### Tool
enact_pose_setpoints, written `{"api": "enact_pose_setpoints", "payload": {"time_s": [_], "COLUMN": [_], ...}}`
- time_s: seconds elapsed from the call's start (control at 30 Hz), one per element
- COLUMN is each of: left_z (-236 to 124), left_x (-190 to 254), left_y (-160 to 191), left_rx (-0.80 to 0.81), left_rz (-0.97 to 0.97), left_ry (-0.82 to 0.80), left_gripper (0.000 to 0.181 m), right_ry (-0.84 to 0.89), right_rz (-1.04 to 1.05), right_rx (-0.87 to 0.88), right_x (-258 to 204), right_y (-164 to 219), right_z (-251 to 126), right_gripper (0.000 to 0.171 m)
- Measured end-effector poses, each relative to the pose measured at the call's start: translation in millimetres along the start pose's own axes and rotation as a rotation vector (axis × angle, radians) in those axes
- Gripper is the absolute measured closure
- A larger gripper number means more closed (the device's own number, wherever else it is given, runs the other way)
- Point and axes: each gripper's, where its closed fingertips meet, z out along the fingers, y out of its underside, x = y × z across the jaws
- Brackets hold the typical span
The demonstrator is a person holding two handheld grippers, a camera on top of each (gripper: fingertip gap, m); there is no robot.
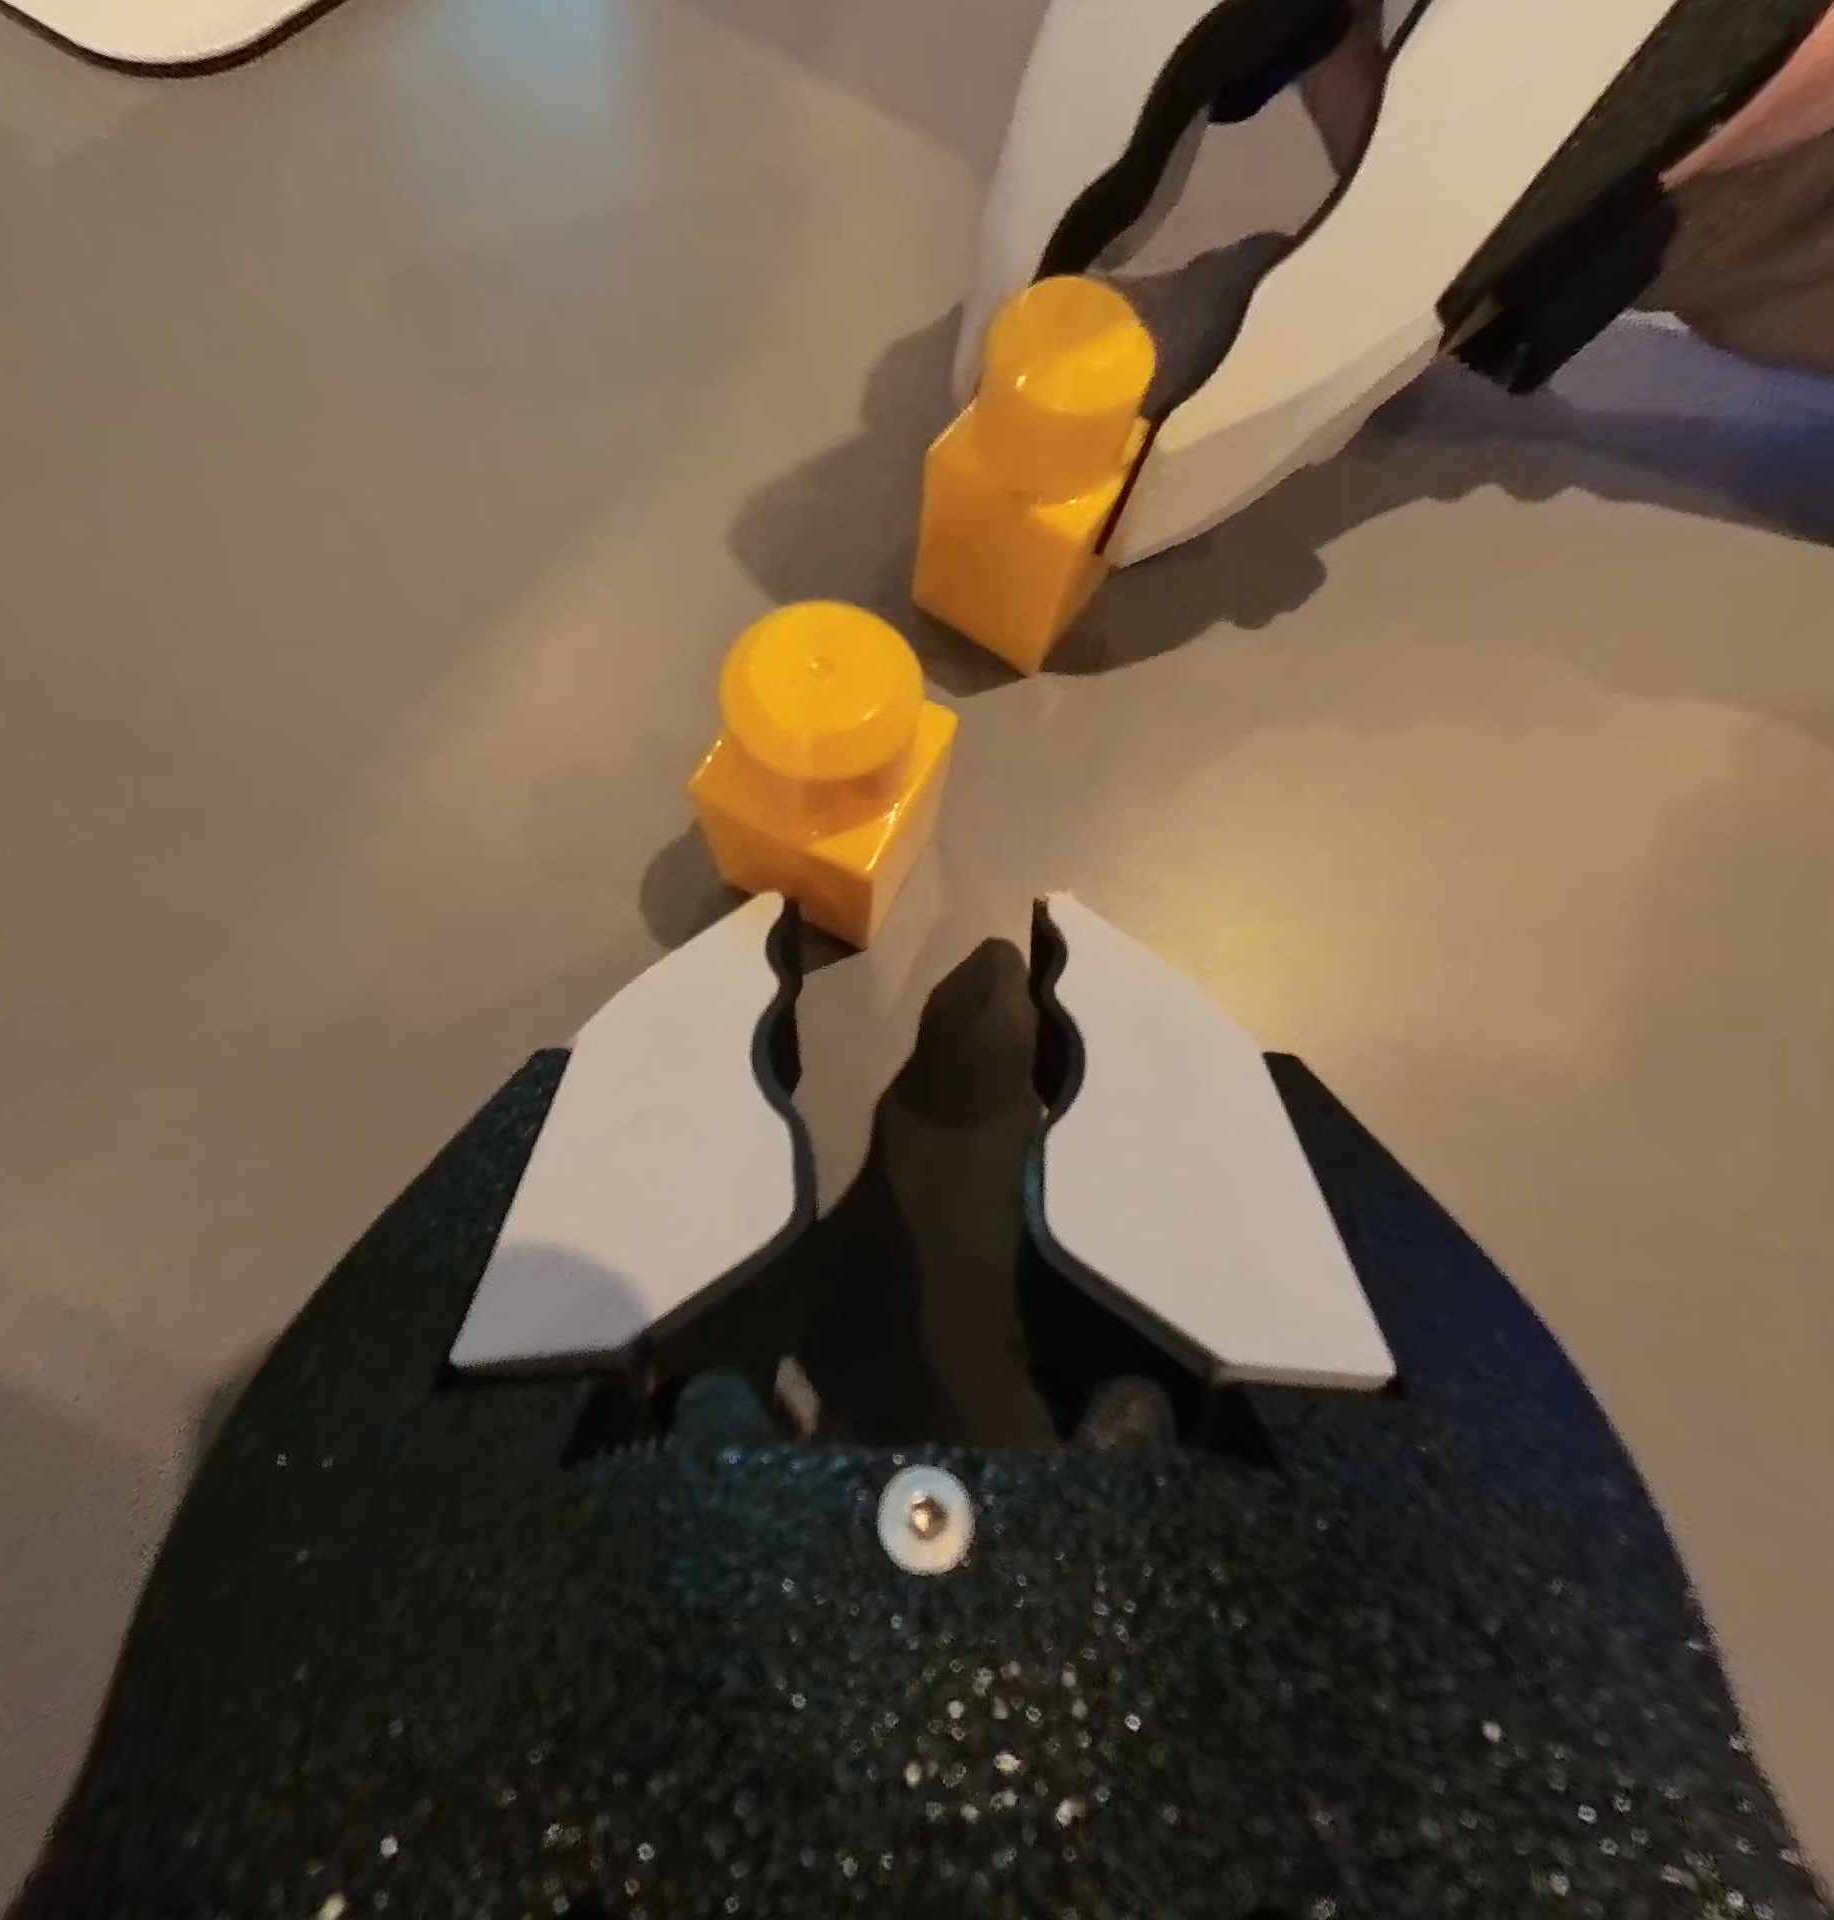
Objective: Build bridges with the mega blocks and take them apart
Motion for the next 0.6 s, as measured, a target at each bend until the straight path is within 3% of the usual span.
{"api": "enact_pose_setpoints", "payload": {"time_s": [0.03, 0.4, 0.6], "left_z": [0.7, 2.5, 3.2], "left_x": [0.4, 5.7, 2.3], "left_y": [0.4, -8.6, -10.5], "left_rx": [-0.001, 0.067, 0.087], "left_rz": [0.000, 0.036, 0.050], "left_ry": [0.004, 0.114, 0.087], "left_gripper": [0.139, 0.138, 0.141], "right_ry": [-0.004, -0.111, -0.102], "right_rz": [-0.009, -0.036, -0.044], "right_rx": [-0.001, 0.036, 0.055], "right_x": [-0.2, -2.6, -7.5], "right_y": [-2.5, -17.3, -16.5], "right_z": [2.7, 17.4, 16.9], "right_gripper": [0.135, 0.135, 0.135]}}
